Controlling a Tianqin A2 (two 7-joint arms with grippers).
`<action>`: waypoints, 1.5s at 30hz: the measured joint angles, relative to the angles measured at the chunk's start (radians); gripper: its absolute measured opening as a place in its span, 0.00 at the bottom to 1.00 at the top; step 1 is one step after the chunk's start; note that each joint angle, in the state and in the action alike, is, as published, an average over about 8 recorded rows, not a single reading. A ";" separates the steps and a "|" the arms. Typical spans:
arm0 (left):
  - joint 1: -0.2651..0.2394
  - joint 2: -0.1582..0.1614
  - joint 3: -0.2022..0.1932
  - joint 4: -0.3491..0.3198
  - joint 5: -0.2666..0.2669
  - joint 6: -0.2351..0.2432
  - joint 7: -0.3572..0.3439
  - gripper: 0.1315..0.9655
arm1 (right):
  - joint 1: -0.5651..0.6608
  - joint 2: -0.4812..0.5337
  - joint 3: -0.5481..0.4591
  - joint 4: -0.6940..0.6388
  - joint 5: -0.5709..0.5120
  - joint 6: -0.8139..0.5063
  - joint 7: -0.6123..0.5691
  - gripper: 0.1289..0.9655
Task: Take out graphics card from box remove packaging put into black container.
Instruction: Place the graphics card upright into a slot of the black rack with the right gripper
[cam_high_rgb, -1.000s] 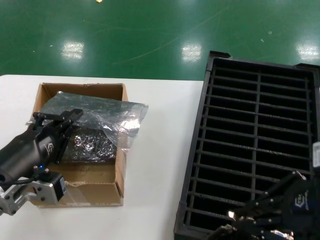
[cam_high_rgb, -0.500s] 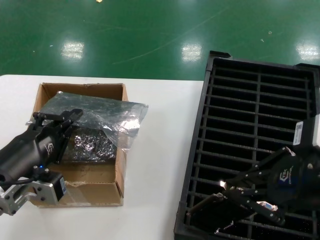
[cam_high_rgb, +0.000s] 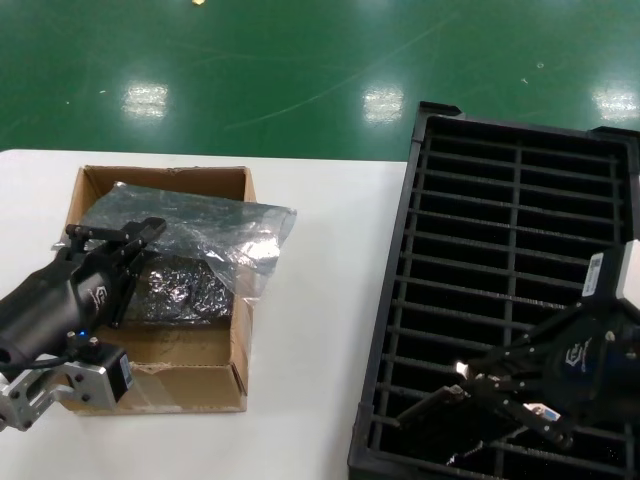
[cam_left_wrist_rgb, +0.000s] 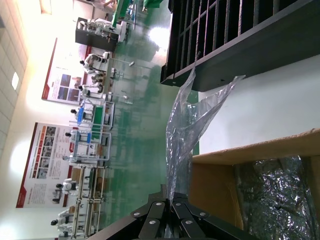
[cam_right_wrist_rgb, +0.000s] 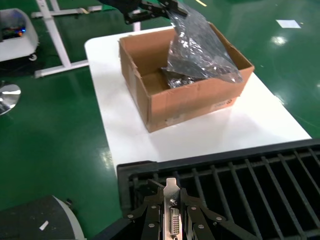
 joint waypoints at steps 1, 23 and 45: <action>0.000 0.000 0.000 0.000 0.000 0.000 0.000 0.01 | -0.005 -0.001 0.000 0.000 -0.009 0.004 0.003 0.07; 0.000 0.000 0.000 0.000 0.000 0.000 0.000 0.01 | -0.108 -0.019 0.007 0.000 -0.177 0.092 -0.005 0.07; 0.000 0.000 0.000 0.000 0.000 0.000 0.000 0.01 | -0.170 -0.020 0.036 0.000 -0.238 0.149 -0.044 0.07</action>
